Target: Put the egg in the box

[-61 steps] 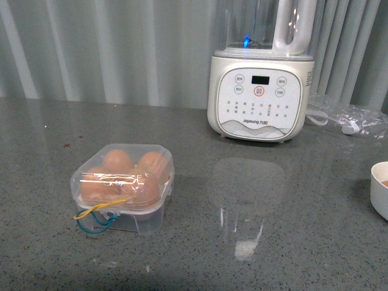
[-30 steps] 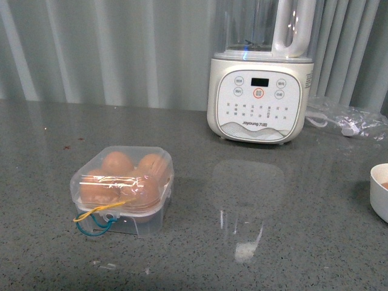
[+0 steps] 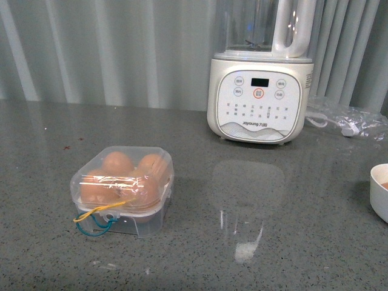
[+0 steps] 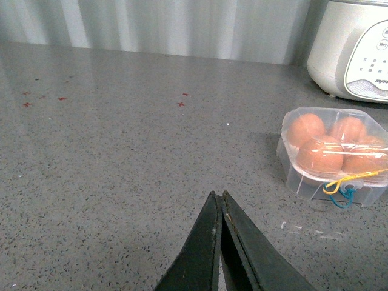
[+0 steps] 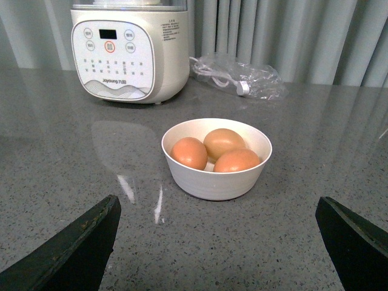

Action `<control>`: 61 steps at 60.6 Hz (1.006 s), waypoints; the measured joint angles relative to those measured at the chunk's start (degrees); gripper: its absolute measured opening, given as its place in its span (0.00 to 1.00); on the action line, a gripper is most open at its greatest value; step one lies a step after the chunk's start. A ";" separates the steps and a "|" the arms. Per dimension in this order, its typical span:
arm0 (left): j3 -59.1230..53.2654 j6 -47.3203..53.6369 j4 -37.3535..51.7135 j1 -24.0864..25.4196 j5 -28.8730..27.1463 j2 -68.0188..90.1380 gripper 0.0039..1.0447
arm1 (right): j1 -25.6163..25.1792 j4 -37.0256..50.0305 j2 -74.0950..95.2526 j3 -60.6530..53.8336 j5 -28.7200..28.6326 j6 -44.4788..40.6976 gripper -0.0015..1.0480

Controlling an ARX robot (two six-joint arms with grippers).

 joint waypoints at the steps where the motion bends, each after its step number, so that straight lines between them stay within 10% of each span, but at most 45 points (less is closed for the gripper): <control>1: -0.20 0.00 -0.17 -0.02 0.02 -0.35 0.03 | 0.00 0.00 0.00 0.00 -0.02 0.00 0.93; 61: -3.30 -0.07 -14.27 -0.02 0.02 -19.06 0.10 | 0.00 0.00 0.00 0.00 0.00 0.00 0.93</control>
